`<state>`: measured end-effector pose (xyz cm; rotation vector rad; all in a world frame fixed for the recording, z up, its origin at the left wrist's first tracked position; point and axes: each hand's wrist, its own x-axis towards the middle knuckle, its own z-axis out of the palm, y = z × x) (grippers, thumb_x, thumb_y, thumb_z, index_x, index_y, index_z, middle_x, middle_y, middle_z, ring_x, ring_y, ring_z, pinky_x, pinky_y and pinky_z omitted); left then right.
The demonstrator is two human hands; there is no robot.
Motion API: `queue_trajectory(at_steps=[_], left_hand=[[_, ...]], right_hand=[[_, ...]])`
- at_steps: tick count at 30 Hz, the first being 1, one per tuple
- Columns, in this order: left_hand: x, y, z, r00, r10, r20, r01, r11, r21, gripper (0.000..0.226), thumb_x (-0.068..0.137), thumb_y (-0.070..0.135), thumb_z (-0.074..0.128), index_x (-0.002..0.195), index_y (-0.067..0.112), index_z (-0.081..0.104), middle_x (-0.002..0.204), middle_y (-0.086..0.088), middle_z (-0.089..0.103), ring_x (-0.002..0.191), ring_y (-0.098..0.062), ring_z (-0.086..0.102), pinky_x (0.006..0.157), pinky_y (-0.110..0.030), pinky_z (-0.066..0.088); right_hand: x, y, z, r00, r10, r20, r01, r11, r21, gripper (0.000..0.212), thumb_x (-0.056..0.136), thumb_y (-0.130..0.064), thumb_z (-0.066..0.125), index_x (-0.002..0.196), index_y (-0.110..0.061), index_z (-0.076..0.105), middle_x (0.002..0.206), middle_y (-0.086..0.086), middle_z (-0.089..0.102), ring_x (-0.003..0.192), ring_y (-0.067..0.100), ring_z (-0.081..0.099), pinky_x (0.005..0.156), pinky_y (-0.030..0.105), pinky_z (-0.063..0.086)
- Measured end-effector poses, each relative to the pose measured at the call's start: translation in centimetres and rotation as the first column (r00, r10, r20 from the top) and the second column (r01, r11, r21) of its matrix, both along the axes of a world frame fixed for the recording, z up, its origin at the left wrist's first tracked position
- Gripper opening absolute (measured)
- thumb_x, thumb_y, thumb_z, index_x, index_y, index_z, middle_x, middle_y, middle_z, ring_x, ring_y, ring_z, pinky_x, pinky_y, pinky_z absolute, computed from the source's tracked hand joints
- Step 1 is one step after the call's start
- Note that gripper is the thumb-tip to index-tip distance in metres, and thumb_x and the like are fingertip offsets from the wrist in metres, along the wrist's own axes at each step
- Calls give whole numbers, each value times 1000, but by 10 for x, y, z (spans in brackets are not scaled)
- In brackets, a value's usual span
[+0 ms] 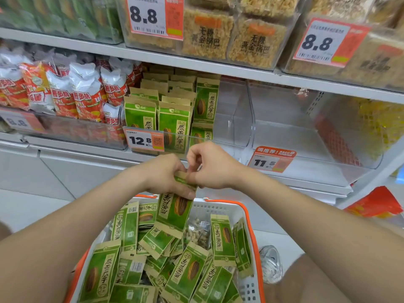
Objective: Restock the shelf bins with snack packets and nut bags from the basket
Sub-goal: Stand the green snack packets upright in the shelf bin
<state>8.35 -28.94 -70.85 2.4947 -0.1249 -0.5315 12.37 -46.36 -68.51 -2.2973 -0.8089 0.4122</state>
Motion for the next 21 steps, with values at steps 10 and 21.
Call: queue_trajectory(at_steps=[10,21], left_hand=[[1,-12,39,586,801,120,-420,427,-801,25,94,36,78,85,13,81,84,-9,80,88,-32,78,87,-56,62],[6,-11,37,492,869,51,-547,354,-759,48,72,41,94,109,22,67,105,0,75,100,-22,74,91,-49,61]], right_hand=[[23,-10,41,891,-422,165,400,904,153,42,99,-52,57,83,-19,77,73,-6,73,77,11,68,65,29,53],[29,-5,32,807,-537,-247,579,635,511,29,95,-31,75,73,-12,74,79,9,77,82,29,76,77,51,63]])
